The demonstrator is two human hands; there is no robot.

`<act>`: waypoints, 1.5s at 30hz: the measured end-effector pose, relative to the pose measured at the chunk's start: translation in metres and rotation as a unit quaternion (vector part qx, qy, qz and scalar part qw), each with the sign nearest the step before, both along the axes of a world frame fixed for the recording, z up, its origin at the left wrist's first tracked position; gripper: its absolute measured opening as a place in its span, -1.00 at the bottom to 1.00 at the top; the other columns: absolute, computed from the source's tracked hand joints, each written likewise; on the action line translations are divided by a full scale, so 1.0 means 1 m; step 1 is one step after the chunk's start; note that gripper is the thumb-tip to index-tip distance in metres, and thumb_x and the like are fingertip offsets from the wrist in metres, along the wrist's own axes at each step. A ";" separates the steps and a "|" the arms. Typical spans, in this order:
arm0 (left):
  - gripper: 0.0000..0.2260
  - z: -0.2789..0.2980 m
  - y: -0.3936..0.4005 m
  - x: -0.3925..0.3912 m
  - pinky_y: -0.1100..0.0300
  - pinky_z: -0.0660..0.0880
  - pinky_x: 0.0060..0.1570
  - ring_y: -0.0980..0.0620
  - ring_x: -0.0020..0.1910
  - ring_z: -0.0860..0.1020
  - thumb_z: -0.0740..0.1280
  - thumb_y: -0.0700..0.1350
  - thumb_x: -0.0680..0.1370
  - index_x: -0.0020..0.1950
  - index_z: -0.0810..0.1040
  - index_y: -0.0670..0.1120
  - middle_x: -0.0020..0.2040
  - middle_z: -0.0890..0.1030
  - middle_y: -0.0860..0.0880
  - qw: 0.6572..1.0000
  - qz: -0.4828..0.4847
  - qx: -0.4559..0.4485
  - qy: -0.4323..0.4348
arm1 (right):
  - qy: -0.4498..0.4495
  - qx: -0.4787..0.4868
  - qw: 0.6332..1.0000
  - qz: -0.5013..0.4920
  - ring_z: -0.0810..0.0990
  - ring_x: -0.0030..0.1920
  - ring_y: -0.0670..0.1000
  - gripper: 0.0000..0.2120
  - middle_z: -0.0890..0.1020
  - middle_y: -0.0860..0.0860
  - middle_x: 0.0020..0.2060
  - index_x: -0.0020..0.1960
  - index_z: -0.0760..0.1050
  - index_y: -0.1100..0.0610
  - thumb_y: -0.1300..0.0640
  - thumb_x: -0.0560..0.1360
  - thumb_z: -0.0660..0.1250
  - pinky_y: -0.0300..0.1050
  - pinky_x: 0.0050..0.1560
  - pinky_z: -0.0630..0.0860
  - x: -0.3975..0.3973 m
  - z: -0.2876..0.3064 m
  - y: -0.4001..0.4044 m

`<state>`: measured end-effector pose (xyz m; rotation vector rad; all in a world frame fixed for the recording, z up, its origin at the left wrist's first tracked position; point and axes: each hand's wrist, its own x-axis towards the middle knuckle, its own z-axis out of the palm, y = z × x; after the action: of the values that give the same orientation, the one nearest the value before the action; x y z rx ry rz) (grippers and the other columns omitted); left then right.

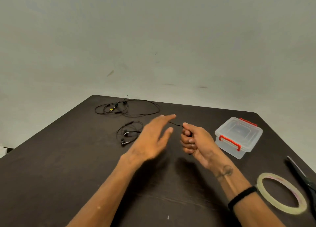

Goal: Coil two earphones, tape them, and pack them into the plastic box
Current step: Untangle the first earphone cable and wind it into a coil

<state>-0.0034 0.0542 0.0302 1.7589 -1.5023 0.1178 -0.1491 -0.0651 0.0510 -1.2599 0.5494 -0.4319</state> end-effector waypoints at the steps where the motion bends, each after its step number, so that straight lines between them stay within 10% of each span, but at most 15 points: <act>1: -0.61 -0.001 -0.003 -0.011 0.21 0.39 0.43 0.06 0.39 0.53 0.20 -0.04 0.71 0.54 0.45 -0.04 0.38 0.60 -0.02 0.999 -0.027 0.002 0.017 | -0.029 0.049 0.998 0.037 0.12 -0.54 -0.10 -0.57 0.21 -0.05 -0.53 -0.32 0.31 0.05 0.05 0.73 0.14 -0.16 -0.44 0.03 0.001 0.001 0.002; 8: -0.75 -0.003 -0.006 -0.012 0.04 0.45 -0.19 0.05 -0.26 0.47 0.19 -0.01 0.73 -0.08 0.51 -0.04 -0.26 0.51 0.06 0.997 0.026 -0.064 0.024 | -0.104 0.211 0.957 0.170 0.04 -0.47 -0.09 -0.62 0.14 -0.07 -0.49 -0.31 0.28 0.05 0.05 0.69 0.17 -0.17 -0.40 0.04 -0.008 0.012 0.005; 19: -0.73 -0.003 -0.004 -0.010 -0.06 0.53 -0.18 0.04 -0.23 0.57 0.09 0.09 0.74 0.11 0.54 0.03 -0.19 0.60 0.08 0.997 0.014 -0.064 0.031 | -0.179 0.249 0.924 0.229 0.14 -0.42 -0.06 -0.63 0.31 -0.01 -0.47 -0.22 0.35 0.11 -0.01 0.72 0.09 -0.15 -0.35 0.16 -0.006 0.013 0.013; 31: -0.77 -0.006 -0.006 -0.039 -0.08 0.52 -0.25 -0.07 -0.36 0.48 0.13 0.08 0.68 -0.16 0.31 0.09 -0.37 0.43 0.10 0.997 0.004 0.043 -0.068 | -0.321 0.228 0.919 0.016 0.39 -0.32 -0.01 -0.71 0.49 0.06 -0.30 -0.10 0.49 0.16 0.12 0.68 0.08 -0.11 -0.20 0.37 -0.003 0.022 0.012; 40: -0.73 0.007 0.003 -0.036 0.07 0.43 -0.33 0.05 -0.42 0.44 0.16 0.13 0.64 -0.16 0.46 0.02 -0.40 0.45 0.09 0.990 0.011 0.010 -0.143 | -0.216 -0.095 0.967 -0.095 0.65 -0.14 0.12 -0.69 0.68 0.22 -0.17 -0.04 0.50 0.21 0.20 0.74 0.04 0.07 0.02 0.59 0.003 0.012 0.008; 45: -0.91 0.019 0.015 -0.021 0.14 0.31 -0.38 0.12 -0.43 0.36 0.27 0.04 0.52 -0.12 0.46 0.05 -0.42 0.39 0.12 0.983 0.060 -0.023 -0.170 | -0.032 -0.428 0.896 -0.114 0.68 -0.04 -0.06 -0.68 0.69 0.00 -0.13 -0.02 0.55 0.10 0.12 0.77 0.07 -0.18 0.05 0.61 0.001 0.000 0.018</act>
<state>-0.0248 0.0691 0.0497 1.8602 -1.6121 0.5336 -0.1482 -0.0470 0.0514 -2.0224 0.4574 -0.9783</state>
